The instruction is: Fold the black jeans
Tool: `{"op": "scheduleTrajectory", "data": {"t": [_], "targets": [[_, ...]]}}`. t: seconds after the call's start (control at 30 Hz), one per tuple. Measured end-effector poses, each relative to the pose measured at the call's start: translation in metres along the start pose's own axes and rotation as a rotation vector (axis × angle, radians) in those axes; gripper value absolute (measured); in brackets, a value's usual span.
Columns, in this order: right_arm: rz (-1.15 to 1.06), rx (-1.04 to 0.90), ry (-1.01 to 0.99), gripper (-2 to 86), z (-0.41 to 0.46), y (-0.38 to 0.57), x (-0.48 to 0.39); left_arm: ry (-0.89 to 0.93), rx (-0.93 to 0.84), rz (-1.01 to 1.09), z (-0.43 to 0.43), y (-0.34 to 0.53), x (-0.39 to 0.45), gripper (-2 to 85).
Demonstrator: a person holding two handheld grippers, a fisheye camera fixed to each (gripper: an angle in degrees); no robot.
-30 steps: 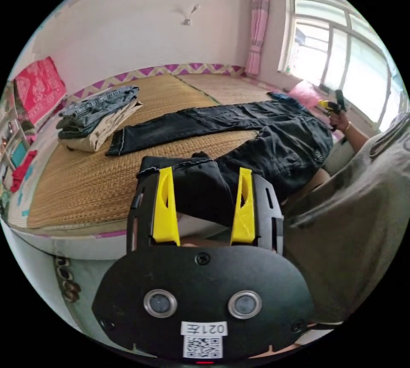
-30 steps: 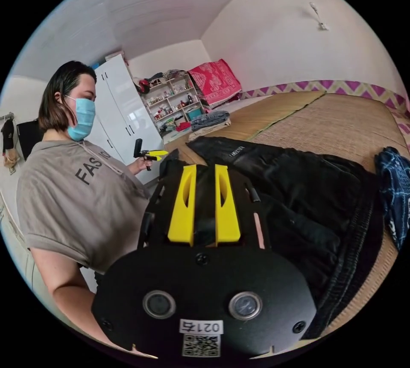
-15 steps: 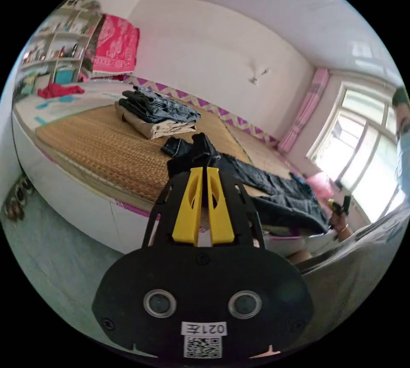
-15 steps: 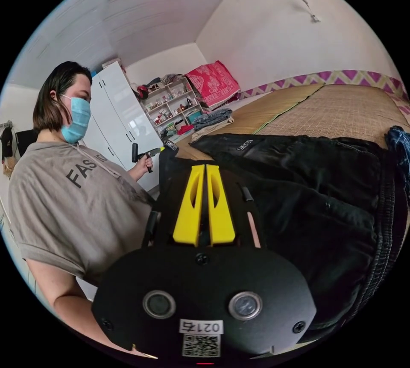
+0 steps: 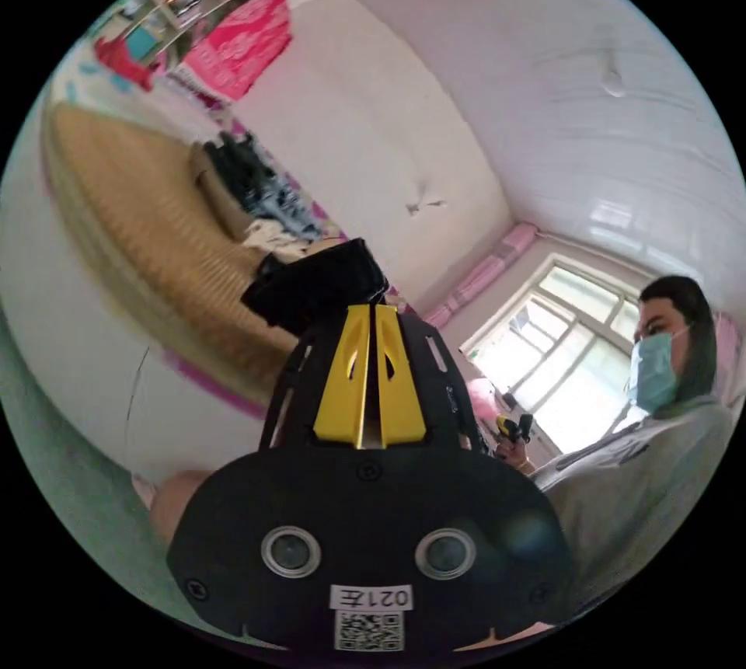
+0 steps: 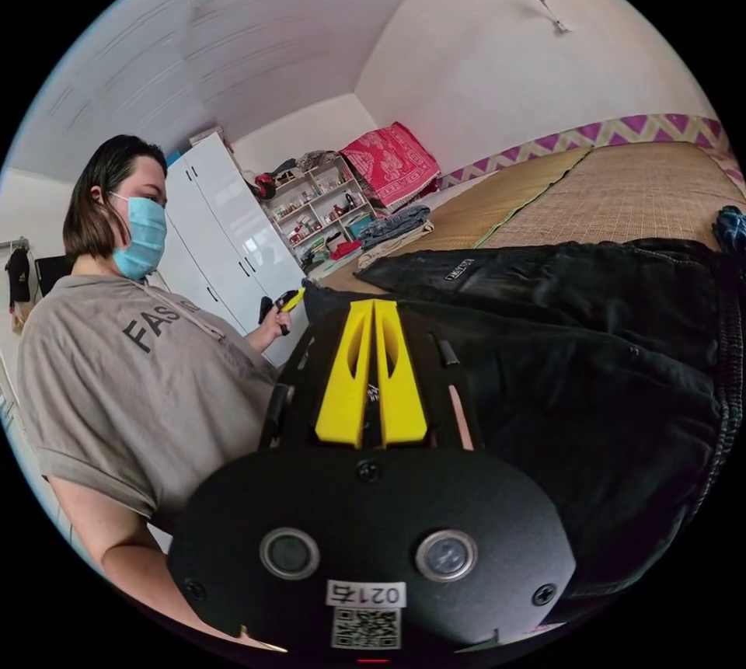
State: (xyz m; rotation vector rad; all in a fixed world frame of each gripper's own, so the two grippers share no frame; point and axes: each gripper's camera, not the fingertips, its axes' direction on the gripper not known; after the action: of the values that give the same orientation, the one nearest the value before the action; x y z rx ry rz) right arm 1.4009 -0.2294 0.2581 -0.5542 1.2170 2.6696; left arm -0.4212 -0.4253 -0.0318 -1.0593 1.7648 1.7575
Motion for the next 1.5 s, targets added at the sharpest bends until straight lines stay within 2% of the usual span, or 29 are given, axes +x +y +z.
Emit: {"op": "scheduleTrajectory", "data": {"t": [0.07, 0.13, 0.2, 0.23, 0.27, 0.33, 0.53, 0.7, 0.83, 0.9, 0.97, 1.07, 1.23, 1.33, 1.4, 1.5], "targets": [[-0.009, 0.001, 0.004, -0.5, -0.005, 0.002, -0.004, 0.009, 0.006, 0.126, 0.000, -0.025, 0.018, -1.0], [-0.009, 0.007, -0.003, -0.4, -0.008, 0.010, -0.007, -0.030, -0.021, 0.083, -0.001, -0.023, -0.005, -1.0], [-0.007, 0.014, -0.009, -0.2, -0.011, 0.024, -0.008, -0.078, -0.090, -0.080, -0.002, -0.005, -0.057, -1.0], [-0.003, 0.018, -0.010, -0.1, -0.012, 0.037, -0.008, -0.095, -0.138, -0.231, -0.004, 0.015, -0.097, -1.0], [0.003, 0.017, -0.010, 0.0, -0.013, 0.050, -0.007, -0.042, -0.124, -0.341, -0.012, 0.036, -0.127, -1.0], [0.023, 0.016, -0.014, 0.1, -0.016, 0.070, -0.003, 0.039, -0.062, -0.426, -0.025, 0.056, -0.149, -1.0], [0.041, 0.035, -0.044, 0.7, -0.046, 0.125, 0.009, 0.058, -0.035, -0.439, -0.045, 0.070, -0.161, -1.0], [0.071, 0.056, 0.040, 3.9, -0.089, 0.185, 0.029, 0.060, -0.021, -0.442, -0.051, 0.077, -0.166, -1.0], [0.243, 0.202, 0.362, 7.9, -0.198, 0.276, 0.045, 0.061, -0.019, -0.449, -0.050, 0.081, -0.175, -1.0], [0.379, 0.317, 0.547, 8.0, -0.264, 0.330, 0.047, 0.054, -0.028, -0.460, -0.047, 0.082, -0.180, -1.0], [0.607, 0.484, 0.744, 7.9, -0.349, 0.417, 0.044, 0.037, -0.052, -0.449, -0.044, 0.079, -0.183, -1.0], [0.805, 0.557, 0.887, 8.8, -0.409, 0.507, 0.045, 0.010, -0.075, -0.431, -0.040, 0.077, -0.185, -1.0], [0.880, 0.481, 0.772, 10.6, -0.423, 0.575, 0.102, 0.008, -0.070, -0.460, -0.029, 0.088, -0.201, -1.0], [0.924, 0.477, 0.716, 8.2, -0.425, 0.602, 0.149, 0.006, -0.066, -0.466, -0.022, 0.095, -0.210, -1.0], [0.943, 0.491, 0.689, 7.4, -0.429, 0.615, 0.172, 0.006, -0.065, -0.463, -0.017, 0.097, -0.214, -1.0], [1.013, 0.572, 0.520, 3.4, -0.437, 0.654, 0.210, 0.006, -0.065, -0.460, -0.009, 0.101, -0.219, -1.0]]}}
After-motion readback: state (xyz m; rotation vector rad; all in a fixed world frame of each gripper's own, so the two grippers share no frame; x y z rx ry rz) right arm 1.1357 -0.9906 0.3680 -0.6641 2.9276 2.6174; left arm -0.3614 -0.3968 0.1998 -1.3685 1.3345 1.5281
